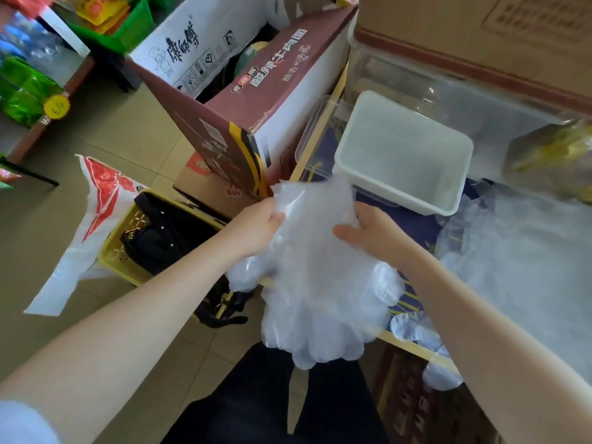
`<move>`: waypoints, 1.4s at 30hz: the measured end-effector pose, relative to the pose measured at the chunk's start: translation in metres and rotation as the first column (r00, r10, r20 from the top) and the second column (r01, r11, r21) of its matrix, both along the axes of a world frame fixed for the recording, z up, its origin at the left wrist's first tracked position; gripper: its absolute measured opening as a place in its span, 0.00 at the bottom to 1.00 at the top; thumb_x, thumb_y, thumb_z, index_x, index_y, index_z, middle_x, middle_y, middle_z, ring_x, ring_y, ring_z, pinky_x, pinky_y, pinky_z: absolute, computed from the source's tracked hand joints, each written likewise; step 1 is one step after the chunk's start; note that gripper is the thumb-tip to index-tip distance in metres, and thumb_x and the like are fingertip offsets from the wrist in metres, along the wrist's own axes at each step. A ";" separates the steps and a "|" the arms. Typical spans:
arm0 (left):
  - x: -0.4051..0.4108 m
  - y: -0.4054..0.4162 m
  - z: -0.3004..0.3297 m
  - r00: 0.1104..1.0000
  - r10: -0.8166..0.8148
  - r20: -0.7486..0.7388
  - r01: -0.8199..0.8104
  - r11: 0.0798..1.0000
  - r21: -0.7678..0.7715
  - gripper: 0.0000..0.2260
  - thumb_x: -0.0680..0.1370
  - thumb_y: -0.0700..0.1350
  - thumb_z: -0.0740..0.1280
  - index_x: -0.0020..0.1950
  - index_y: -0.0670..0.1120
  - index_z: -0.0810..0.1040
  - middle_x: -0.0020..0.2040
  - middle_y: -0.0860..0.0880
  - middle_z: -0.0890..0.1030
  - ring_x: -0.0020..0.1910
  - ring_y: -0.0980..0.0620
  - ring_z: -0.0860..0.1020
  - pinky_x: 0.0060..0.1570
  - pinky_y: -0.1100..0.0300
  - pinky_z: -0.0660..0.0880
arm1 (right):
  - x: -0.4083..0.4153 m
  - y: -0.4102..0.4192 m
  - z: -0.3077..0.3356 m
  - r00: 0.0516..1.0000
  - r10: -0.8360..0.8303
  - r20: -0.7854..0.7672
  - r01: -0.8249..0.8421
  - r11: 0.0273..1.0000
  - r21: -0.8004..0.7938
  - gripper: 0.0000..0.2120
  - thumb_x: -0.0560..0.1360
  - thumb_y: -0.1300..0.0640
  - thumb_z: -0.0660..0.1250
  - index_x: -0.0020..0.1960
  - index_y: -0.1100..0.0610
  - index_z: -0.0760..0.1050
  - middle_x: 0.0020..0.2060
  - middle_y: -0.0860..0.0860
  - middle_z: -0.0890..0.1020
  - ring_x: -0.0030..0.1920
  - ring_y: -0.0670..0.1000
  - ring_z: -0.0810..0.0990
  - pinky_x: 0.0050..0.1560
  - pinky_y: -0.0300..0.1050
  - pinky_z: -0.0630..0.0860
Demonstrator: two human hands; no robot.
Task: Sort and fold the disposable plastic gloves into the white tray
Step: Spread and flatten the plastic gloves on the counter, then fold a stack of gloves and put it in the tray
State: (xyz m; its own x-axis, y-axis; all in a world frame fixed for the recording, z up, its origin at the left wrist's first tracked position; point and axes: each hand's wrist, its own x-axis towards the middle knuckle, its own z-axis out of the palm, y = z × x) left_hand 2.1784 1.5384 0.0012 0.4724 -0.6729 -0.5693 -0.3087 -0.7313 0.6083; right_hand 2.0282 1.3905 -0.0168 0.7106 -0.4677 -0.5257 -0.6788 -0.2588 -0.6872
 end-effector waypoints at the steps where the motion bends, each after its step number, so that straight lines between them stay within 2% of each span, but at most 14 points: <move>1: 0.003 0.000 0.001 0.996 0.055 -0.074 -0.060 0.996 -0.072 0.13 0.82 0.47 0.56 0.64 0.48 0.71 0.57 0.50 0.77 0.56 0.50 0.75 0.53 0.56 0.71 | -0.003 -0.002 0.003 0.996 -0.070 0.049 0.068 0.997 0.040 0.08 0.75 0.55 0.67 0.39 0.55 0.72 0.31 0.46 0.74 0.30 0.43 0.72 0.29 0.37 0.68; 5: 0.013 -0.009 0.008 0.924 0.253 -0.287 -0.324 0.916 -0.236 0.07 0.82 0.48 0.57 0.55 0.53 0.74 0.49 0.55 0.80 0.50 0.57 0.78 0.47 0.63 0.72 | -0.010 -0.005 0.010 0.942 -0.320 0.105 0.294 0.933 0.207 0.19 0.79 0.50 0.60 0.42 0.66 0.75 0.33 0.57 0.74 0.35 0.51 0.70 0.37 0.44 0.66; 9: 0.015 -0.022 0.012 0.916 0.245 -0.318 -0.335 0.903 -0.269 0.09 0.82 0.47 0.57 0.59 0.52 0.73 0.51 0.53 0.80 0.49 0.56 0.78 0.49 0.62 0.74 | -0.008 0.001 0.015 0.916 -0.375 0.145 0.307 0.885 0.349 0.31 0.74 0.41 0.63 0.54 0.72 0.71 0.49 0.72 0.76 0.44 0.52 0.72 0.47 0.49 0.69; 11: 0.017 -0.024 0.008 0.914 0.250 -0.321 -0.338 0.904 -0.260 0.09 0.81 0.47 0.58 0.60 0.51 0.73 0.52 0.53 0.79 0.51 0.55 0.78 0.52 0.60 0.74 | -0.006 0.003 0.017 0.925 -0.338 0.175 0.263 0.899 0.351 0.24 0.70 0.46 0.72 0.55 0.64 0.74 0.49 0.64 0.81 0.46 0.51 0.79 0.52 0.51 0.76; 14: 0.021 -0.016 0.015 0.902 0.222 -0.370 -0.352 0.876 -0.331 0.06 0.81 0.46 0.58 0.53 0.54 0.74 0.48 0.55 0.79 0.48 0.58 0.78 0.47 0.64 0.72 | -0.007 0.010 0.017 0.932 -0.316 0.176 0.219 0.880 0.421 0.13 0.71 0.64 0.71 0.54 0.61 0.76 0.50 0.58 0.83 0.47 0.52 0.82 0.53 0.50 0.79; 17: 0.025 -0.007 0.029 0.848 0.176 -0.499 -0.416 0.804 -0.424 0.07 0.80 0.43 0.59 0.48 0.53 0.75 0.42 0.54 0.81 0.44 0.56 0.80 0.47 0.59 0.75 | -0.006 0.019 0.027 0.924 -0.319 0.212 0.194 0.867 0.460 0.06 0.73 0.63 0.69 0.50 0.59 0.78 0.46 0.58 0.84 0.46 0.56 0.83 0.52 0.53 0.79; 19: 0.029 -0.007 0.040 0.774 0.118 -0.622 -0.483 0.746 -0.459 0.06 0.79 0.43 0.61 0.49 0.51 0.76 0.41 0.54 0.83 0.43 0.55 0.81 0.46 0.57 0.78 | -0.007 0.020 0.038 0.883 -0.365 0.296 0.199 0.861 0.467 0.02 0.74 0.62 0.68 0.47 0.59 0.77 0.40 0.53 0.85 0.40 0.51 0.83 0.45 0.47 0.80; 22: 0.037 -0.020 0.049 0.772 -0.082 -0.630 -0.306 0.820 -0.483 0.12 0.71 0.46 0.69 0.54 0.50 0.78 0.50 0.53 0.84 0.51 0.52 0.82 0.49 0.59 0.78 | -0.015 0.010 0.053 0.807 -0.449 0.383 0.281 0.863 0.420 0.06 0.77 0.65 0.60 0.46 0.59 0.76 0.33 0.46 0.84 0.34 0.43 0.81 0.37 0.37 0.78; 26: 0.030 -0.043 0.032 0.896 -0.174 -0.410 0.028 0.941 -0.337 0.14 0.74 0.40 0.69 0.58 0.50 0.76 0.53 0.55 0.82 0.54 0.57 0.80 0.54 0.60 0.75 | -0.035 -0.011 0.049 0.799 -0.515 0.310 0.452 0.855 0.256 0.10 0.79 0.58 0.61 0.46 0.64 0.75 0.35 0.52 0.80 0.36 0.50 0.78 0.39 0.43 0.74; 29: 0.013 -0.055 0.022 0.911 -0.185 -0.369 0.059 0.943 -0.328 0.11 0.75 0.41 0.69 0.55 0.55 0.75 0.51 0.58 0.81 0.52 0.60 0.79 0.54 0.61 0.74 | -0.053 -0.016 0.047 0.845 -0.500 0.189 0.445 0.854 0.271 0.08 0.76 0.56 0.66 0.42 0.61 0.76 0.33 0.50 0.79 0.33 0.47 0.76 0.34 0.38 0.71; 34: 0.004 -0.071 0.029 0.910 -0.172 -0.376 0.012 0.920 -0.391 0.09 0.76 0.43 0.68 0.54 0.53 0.75 0.49 0.56 0.82 0.47 0.59 0.81 0.46 0.64 0.75 | -0.074 -0.021 0.044 0.856 -0.508 0.100 0.406 0.778 0.480 0.04 0.73 0.67 0.67 0.43 0.60 0.77 0.32 0.47 0.83 0.32 0.43 0.81 0.32 0.32 0.76; 36: 0.008 -0.072 0.031 0.850 -0.052 -0.524 -0.166 0.918 -0.359 0.04 0.76 0.48 0.68 0.49 0.52 0.78 0.45 0.53 0.83 0.45 0.54 0.81 0.47 0.59 0.75 | -0.078 -0.022 0.043 0.808 -0.568 0.156 0.406 0.728 0.552 0.06 0.75 0.69 0.63 0.44 0.61 0.77 0.33 0.48 0.84 0.34 0.44 0.82 0.36 0.33 0.77; 39: 0.010 -0.064 0.024 0.553 0.068 -0.831 -0.423 0.882 -0.209 0.15 0.73 0.58 0.66 0.53 0.50 0.79 0.48 0.48 0.84 0.51 0.47 0.80 0.53 0.52 0.77 | -0.084 -0.020 0.034 0.712 -0.681 0.173 0.475 0.648 0.595 0.07 0.77 0.68 0.60 0.46 0.62 0.77 0.36 0.50 0.84 0.36 0.45 0.83 0.42 0.35 0.79; 42: -0.006 -0.051 0.012 0.602 -0.062 -0.796 -0.228 0.942 -0.245 0.32 0.60 0.66 0.74 0.60 0.53 0.77 0.55 0.48 0.83 0.55 0.46 0.80 0.49 0.53 0.79 | -0.089 -0.016 0.030 0.637 -0.754 0.160 0.552 0.590 0.589 0.03 0.75 0.63 0.65 0.46 0.62 0.77 0.35 0.52 0.83 0.36 0.48 0.81 0.41 0.41 0.77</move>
State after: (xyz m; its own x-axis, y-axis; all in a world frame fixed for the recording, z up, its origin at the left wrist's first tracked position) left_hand 2.1720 1.4875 0.0137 0.0022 -0.8506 -0.5258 0.4465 -0.4696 0.7617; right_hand 1.9392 1.3745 0.0137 0.4777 -0.6614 -0.5782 -0.2044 0.5564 -0.8054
